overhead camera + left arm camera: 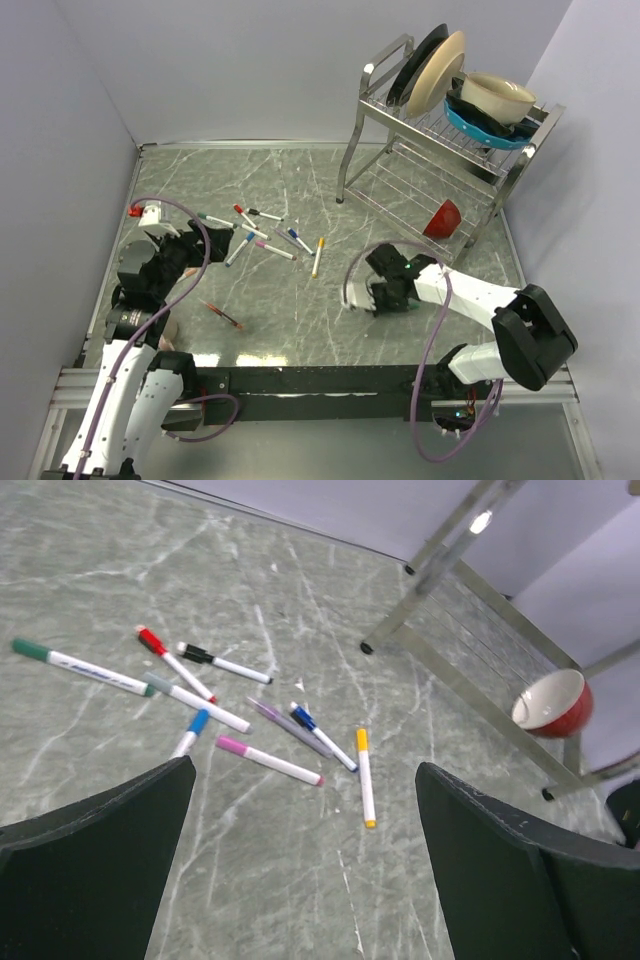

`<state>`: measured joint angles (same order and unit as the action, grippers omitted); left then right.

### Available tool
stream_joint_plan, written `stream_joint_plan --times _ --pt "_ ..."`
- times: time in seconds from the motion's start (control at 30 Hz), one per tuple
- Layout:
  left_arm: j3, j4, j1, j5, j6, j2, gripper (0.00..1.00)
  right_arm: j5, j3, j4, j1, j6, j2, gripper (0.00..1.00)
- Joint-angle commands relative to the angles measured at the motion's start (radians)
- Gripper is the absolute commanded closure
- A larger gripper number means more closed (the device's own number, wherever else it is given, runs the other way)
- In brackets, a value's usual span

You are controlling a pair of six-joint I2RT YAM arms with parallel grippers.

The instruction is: Open the pen caps

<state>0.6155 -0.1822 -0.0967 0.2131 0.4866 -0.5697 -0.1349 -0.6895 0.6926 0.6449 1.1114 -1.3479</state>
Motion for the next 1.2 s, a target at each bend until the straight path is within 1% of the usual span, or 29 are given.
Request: stream_joint_plan --times 0.0,0.03,0.1,0.13,0.17,0.2,0.23,0.27,0.3,0.33,0.37,0.4,0.43,0.47,0.5,0.53,0.57,0.6,0.63,0.67,0.7,0.73,0.77,0.83,0.93,1.17 --pt "0.033 0.088 0.008 0.136 0.007 -0.022 0.01 -0.169 -0.209 -0.206 -0.002 -0.367 0.062 1.00" --pt "0.026 0.099 0.008 0.187 0.018 -0.027 0.01 -0.228 -0.237 -0.200 -0.029 -0.459 0.073 1.00" --pt "0.020 0.139 0.008 0.242 0.056 -0.051 0.01 -0.323 -0.295 -0.205 -0.071 -0.557 0.082 1.00" --pt "0.001 0.162 0.006 0.303 0.085 -0.059 0.01 -0.444 -0.304 -0.225 -0.105 -0.679 0.095 1.00" --pt "-0.016 0.180 0.003 0.333 0.122 -0.070 0.01 -0.509 -0.308 -0.246 -0.178 -0.747 0.101 1.00" --pt "-0.037 0.232 -0.001 0.360 0.166 -0.076 0.01 -0.573 -0.295 -0.269 -0.224 -0.806 0.110 1.00" --pt "-0.086 0.321 -0.011 0.386 0.267 -0.079 0.01 -0.644 -0.280 -0.328 -0.258 -0.912 0.130 1.00" --pt "-0.114 0.361 -0.047 0.393 0.320 -0.081 0.01 -0.701 -0.259 -0.364 -0.301 -0.965 0.147 1.00" --pt "-0.137 0.403 -0.076 0.375 0.405 -0.078 0.01 -0.703 -0.201 -0.458 -0.313 -1.022 0.191 1.00" --pt "-0.182 0.464 -0.115 0.352 0.437 -0.075 0.01 -0.704 -0.164 -0.511 -0.323 -1.141 0.216 1.00" --pt "-0.201 0.490 -0.209 0.271 0.461 -0.073 0.00 -0.701 -0.125 -0.566 -0.342 -1.206 0.239 1.00" --pt "-0.215 0.507 -0.266 0.219 0.495 -0.076 0.01 -0.695 -0.064 -0.658 -0.353 -1.270 0.278 1.00" --pt "-0.241 0.523 -0.325 0.168 0.506 -0.088 0.00 -0.690 -0.044 -0.689 -0.360 -1.367 0.292 1.00" --pt "-0.252 0.567 -0.433 0.063 0.517 -0.100 0.01 -0.689 -0.027 -0.691 -0.366 -1.406 0.302 1.00" --pt "-0.264 0.595 -0.484 0.024 0.541 -0.119 0.00 -0.683 -0.007 -0.747 -0.367 -1.444 0.306 1.00" --pt "-0.287 0.639 -0.529 -0.016 0.553 -0.168 0.01 -0.678 0.001 -0.764 -0.370 -1.513 0.306 1.00" --pt "-0.293 0.714 -0.607 -0.049 0.566 -0.198 0.01 -0.680 0.007 -0.778 -0.372 -1.541 0.303 1.00" --pt "-0.293 0.752 -0.642 -0.107 0.581 -0.235 0.03 -0.686 0.014 -0.800 -0.372 -1.568 0.294 1.00" --pt "-0.280 0.780 -0.675 -0.132 0.581 -0.313 0.03 -0.695 0.018 -0.809 -0.372 -1.616 0.288 1.00" --pt "-0.261 0.803 -0.731 -0.150 0.577 -0.355 0.05 -0.701 0.021 -0.818 -0.370 -1.634 0.282 1.00" --pt "-0.237 0.803 -0.753 -0.187 0.561 -0.395 0.07 -0.721 0.030 -0.843 -0.370 -1.647 0.273 1.00" --pt "-0.188 0.803 -0.773 -0.195 0.552 -0.473 0.09 -0.730 0.034 -0.854 -0.372 -1.677 0.270 1.00" --pt "-0.163 0.805 -0.799 -0.201 0.543 -0.510 0.10 -0.739 0.036 -0.860 -0.370 -1.687 0.267 1.00" --pt "-0.110 0.819 -0.827 -0.210 0.523 -0.594 0.13 -0.759 0.038 -0.870 -0.373 -1.710 0.251 1.00" --pt "-0.074 0.863 -0.834 -0.210 0.523 -0.672 0.18 -0.763 0.042 -0.878 -0.379 -1.716 0.248 1.00" --pt "-0.023 0.902 -0.847 -0.175 0.535 -0.779 0.28 -0.770 0.048 -0.894 -0.387 -1.725 0.244 1.00"
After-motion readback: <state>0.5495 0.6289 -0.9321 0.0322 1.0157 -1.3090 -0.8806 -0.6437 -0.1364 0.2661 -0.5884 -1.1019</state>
